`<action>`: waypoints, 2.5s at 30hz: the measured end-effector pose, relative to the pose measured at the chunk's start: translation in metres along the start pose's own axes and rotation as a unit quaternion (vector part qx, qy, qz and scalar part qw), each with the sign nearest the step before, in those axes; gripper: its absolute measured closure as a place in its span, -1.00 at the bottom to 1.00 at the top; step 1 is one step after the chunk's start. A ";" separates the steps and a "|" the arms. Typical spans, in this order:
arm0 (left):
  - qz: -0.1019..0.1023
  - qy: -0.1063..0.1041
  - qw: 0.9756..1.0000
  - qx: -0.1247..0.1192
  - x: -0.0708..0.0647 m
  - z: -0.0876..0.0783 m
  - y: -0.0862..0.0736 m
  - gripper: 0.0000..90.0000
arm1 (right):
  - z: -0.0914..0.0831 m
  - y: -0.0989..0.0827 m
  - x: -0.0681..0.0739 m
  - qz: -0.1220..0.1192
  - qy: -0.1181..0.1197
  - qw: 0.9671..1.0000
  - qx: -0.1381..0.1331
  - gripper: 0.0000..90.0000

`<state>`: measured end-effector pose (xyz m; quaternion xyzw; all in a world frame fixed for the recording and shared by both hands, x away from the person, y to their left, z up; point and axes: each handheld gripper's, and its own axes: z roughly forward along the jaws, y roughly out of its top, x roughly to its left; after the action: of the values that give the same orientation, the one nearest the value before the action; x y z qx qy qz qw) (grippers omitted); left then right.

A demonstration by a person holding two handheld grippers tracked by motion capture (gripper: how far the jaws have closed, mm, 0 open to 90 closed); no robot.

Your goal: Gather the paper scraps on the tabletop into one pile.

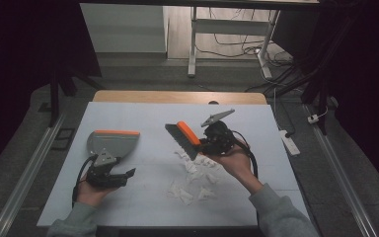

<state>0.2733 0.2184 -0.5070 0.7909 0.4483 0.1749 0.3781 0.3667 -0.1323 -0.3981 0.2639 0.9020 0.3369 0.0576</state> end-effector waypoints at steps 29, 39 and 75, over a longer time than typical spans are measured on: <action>0.000 0.002 1.000 0.001 0.001 0.000 -0.001 -0.38 | 0.052 -0.027 0.052 -0.098 0.043 0.977 0.184 0.57; 0.001 0.001 1.000 0.001 0.001 0.001 -0.001 -0.38 | 0.048 -0.016 0.001 -0.039 -0.024 0.988 0.150 0.57; 0.005 0.003 1.000 0.003 -0.001 0.001 0.000 -0.38 | 0.013 -0.062 0.037 -0.116 0.059 0.973 0.193 0.57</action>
<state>0.2733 0.2168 -0.5077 0.7938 0.4461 0.1779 0.3731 0.3117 -0.1446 -0.4450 0.1429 0.9763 0.1624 -0.0085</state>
